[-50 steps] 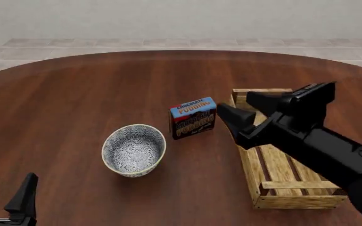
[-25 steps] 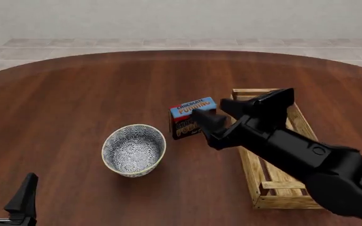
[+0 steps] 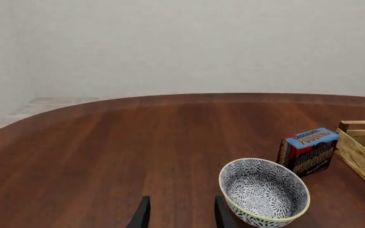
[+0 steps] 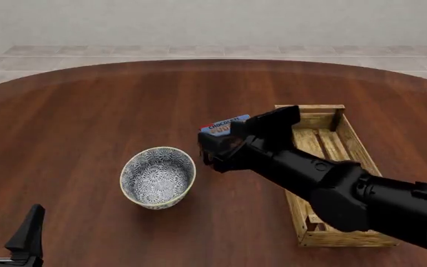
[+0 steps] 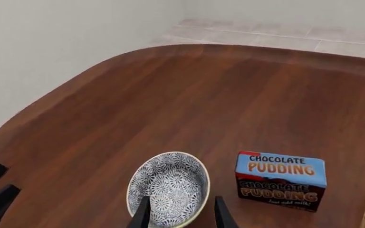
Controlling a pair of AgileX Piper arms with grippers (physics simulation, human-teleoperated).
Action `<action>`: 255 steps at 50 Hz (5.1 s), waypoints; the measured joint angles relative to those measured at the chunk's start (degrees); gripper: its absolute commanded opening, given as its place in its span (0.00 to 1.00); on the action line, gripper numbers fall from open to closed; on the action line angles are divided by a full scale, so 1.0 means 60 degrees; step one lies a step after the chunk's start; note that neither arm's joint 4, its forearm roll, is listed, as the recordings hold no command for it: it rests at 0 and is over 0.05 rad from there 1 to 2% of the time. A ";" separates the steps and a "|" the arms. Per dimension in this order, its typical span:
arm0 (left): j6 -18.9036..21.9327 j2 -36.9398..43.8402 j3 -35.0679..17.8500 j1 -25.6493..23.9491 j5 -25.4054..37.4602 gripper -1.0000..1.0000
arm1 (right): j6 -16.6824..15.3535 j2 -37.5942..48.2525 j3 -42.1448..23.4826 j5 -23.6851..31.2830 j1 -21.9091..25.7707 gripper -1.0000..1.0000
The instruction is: Pick up the bowl on the left and put it in the tray.
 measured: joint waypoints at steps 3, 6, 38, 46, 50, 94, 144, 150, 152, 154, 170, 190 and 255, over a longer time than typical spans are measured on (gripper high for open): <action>0.0000 0.0000 0.0000 0.0000 0.0000 1.00 | 0.0042 0.0271 -0.0113 -0.0055 0.0017 1.00; 0.0000 0.0000 0.0000 0.0000 0.0000 1.00 | 0.0075 0.0513 -0.0222 -0.0094 0.0035 1.00; 0.0000 0.0000 0.0000 0.0000 0.0000 1.00 | 0.0313 0.2576 -0.0932 -0.0466 -0.0054 1.00; 0.0000 0.0000 0.0000 0.0000 0.0000 1.00 | 0.0415 0.2930 -0.0939 -0.0647 0.0000 1.00; 0.0000 0.0000 0.0000 0.0000 0.0000 1.00 | 0.0466 0.3073 -0.0935 -0.0723 0.0021 1.00; 0.0000 0.0000 0.0000 0.0000 0.0000 1.00 | 0.0995 0.4991 -0.1477 -0.1336 -0.0324 1.00; 0.0000 0.0000 0.0000 0.0000 0.0000 1.00 | 0.1316 0.6697 -0.2911 -0.1090 -0.0071 1.00; 0.0000 0.0000 0.0000 0.0000 0.0000 1.00 | 0.1381 0.6792 -0.3013 -0.1130 -0.0085 0.00; 0.0000 0.0000 0.0000 0.0000 0.0000 1.00 | 0.1376 0.6859 -0.3024 -0.1133 -0.0103 0.00; 0.0000 0.0000 0.0000 0.0000 0.0000 1.00 | 0.1366 0.6884 -0.3030 -0.1153 -0.0118 0.00; 0.0000 0.0000 0.0000 0.0000 0.0000 1.00 | 0.1122 0.6593 -0.2737 -0.1187 -0.0010 0.00; 0.0000 0.0000 0.0000 0.0000 0.0000 1.00 | 0.0215 0.5076 -0.1602 -0.1100 0.0221 0.00; 0.0000 0.0000 0.0000 0.0000 0.0000 1.00 | -0.0257 0.2767 -0.0201 -0.1153 0.0073 0.00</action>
